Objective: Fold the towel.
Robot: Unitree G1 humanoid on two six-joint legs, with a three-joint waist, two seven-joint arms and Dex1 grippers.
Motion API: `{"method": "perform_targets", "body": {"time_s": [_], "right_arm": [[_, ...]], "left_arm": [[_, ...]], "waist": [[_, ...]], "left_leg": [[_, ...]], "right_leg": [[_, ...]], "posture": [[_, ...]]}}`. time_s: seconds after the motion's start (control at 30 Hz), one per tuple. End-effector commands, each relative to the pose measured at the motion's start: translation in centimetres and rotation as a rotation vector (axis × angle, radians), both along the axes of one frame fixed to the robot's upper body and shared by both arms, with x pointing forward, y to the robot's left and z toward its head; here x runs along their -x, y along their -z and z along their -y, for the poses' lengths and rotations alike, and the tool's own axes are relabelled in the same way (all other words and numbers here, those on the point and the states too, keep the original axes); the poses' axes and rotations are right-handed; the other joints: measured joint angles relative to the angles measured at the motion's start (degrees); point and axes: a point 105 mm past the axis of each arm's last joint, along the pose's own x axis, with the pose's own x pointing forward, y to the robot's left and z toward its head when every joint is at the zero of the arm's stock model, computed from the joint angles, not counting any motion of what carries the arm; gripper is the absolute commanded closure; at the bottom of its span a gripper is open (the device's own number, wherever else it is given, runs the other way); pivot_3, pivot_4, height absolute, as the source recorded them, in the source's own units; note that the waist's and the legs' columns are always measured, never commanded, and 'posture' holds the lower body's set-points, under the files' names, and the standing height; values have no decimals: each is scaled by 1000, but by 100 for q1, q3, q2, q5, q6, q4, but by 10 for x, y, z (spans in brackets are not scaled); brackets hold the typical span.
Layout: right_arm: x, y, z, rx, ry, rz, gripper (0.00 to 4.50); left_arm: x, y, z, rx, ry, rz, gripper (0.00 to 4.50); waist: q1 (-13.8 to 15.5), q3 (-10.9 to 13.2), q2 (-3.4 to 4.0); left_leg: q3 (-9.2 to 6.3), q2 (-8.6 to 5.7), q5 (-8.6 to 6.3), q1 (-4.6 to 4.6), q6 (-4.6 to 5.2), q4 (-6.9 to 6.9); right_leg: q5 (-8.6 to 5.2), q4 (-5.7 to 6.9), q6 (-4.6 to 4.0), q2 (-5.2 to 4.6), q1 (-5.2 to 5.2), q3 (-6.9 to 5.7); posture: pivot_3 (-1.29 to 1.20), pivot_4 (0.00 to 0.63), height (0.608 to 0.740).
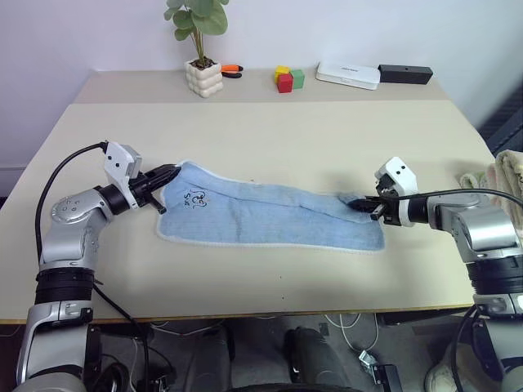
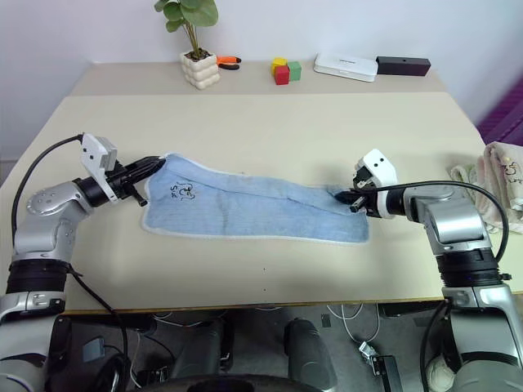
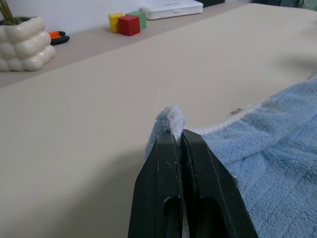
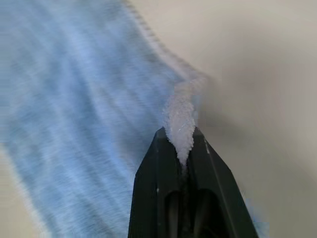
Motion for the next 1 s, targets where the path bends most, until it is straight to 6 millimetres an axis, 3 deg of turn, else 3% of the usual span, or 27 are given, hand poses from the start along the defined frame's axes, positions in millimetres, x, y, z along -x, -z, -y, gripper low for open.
{"method": "perform_targets", "body": {"time_s": [0.03,0.2,0.27,0.37,0.47,0.57,0.7,0.83,0.93,1.0], "right_arm": [[-19,-39,-2,-20,19,192,4455],[-68,-70,13,114,176,467,4455],[-89,-94,7,121,223,600,4455],[-106,-125,0,129,268,755,4455],[-111,-184,5,100,370,984,4455],[-106,-207,8,39,374,1064,4455],[-96,-199,7,-35,274,1060,4455],[-73,-131,-5,-85,66,874,4455],[-51,-95,-5,-83,22,785,4455],[-39,-83,-4,-87,18,748,4455]], "left_arm": [[-4,-4,-5,-68,-18,31,4500],[-41,-15,-21,-99,-170,79,4500],[-64,-31,-28,-92,-285,127,4500],[-82,-55,-29,-98,-371,195,4500],[-90,-123,-40,-101,-484,365,4500],[-84,-160,-49,-82,-517,460,4500],[-74,-168,-48,-55,-418,500,4500],[-59,-119,-34,-134,-167,462,4500],[-44,-88,-33,-128,-49,419,4500],[-35,-74,-34,-111,5,394,4500]], "waist": [[-4,0,0],[10,3,-2],[11,4,-6],[-3,6,-8],[-4,14,-7],[-23,14,-7],[-27,10,0],[-20,9,2],[-13,13,4],[-16,16,5]], "left_leg": [[0,0,0,0,0,1],[0,0,1,1,0,5],[0,-2,1,-3,0,6],[2,-6,1,-11,0,3],[4,-7,1,-29,-1,-4],[3,-6,10,-113,-13,-4],[19,-5,21,-100,-34,-24],[23,-3,21,-92,-34,-9],[22,-1,21,-94,-32,1],[22,0,21,-94,-31,17]], "right_leg": [[0,0,0,0,0,0],[0,1,0,3,-1,0],[0,-2,0,2,0,-1],[9,-6,15,-1,-7,1],[8,-8,17,-3,-26,0],[11,0,20,-3,-115,0],[10,-8,21,-7,-107,-2],[9,-9,23,-8,-95,-5],[11,4,24,-8,-95,-7],[13,24,25,-8,-96,-5]], "posture": [[0,150,740],[0,150,740],[0,150,740],[0,150,740],[0,150,740],[0,150,740],[0,150,740],[0,150,740],[0,150,740],[0,150,740]]}}
